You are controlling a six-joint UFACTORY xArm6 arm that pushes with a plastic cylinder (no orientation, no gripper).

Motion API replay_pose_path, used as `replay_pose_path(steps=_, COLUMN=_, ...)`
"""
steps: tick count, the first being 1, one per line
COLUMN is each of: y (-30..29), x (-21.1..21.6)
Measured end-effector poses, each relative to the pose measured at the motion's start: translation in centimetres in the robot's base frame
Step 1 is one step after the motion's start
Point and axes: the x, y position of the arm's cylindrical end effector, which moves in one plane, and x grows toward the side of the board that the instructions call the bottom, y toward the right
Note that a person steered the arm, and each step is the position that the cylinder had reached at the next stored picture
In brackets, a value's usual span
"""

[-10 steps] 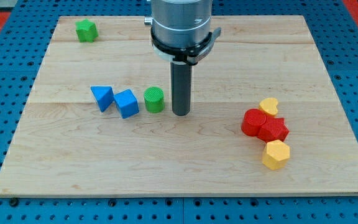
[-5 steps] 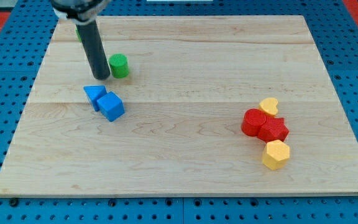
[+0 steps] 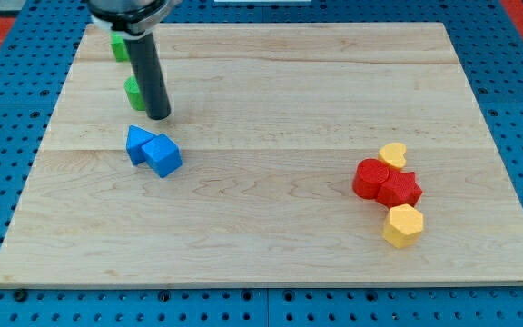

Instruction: Push the blue blocks below the green blocks in a diagonal line

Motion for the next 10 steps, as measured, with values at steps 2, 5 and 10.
replay_pose_path(steps=2, y=-4.8, x=-9.3)
replay_pose_path(steps=5, y=6.0, x=12.1)
replay_pose_path(steps=10, y=0.6, x=15.1)
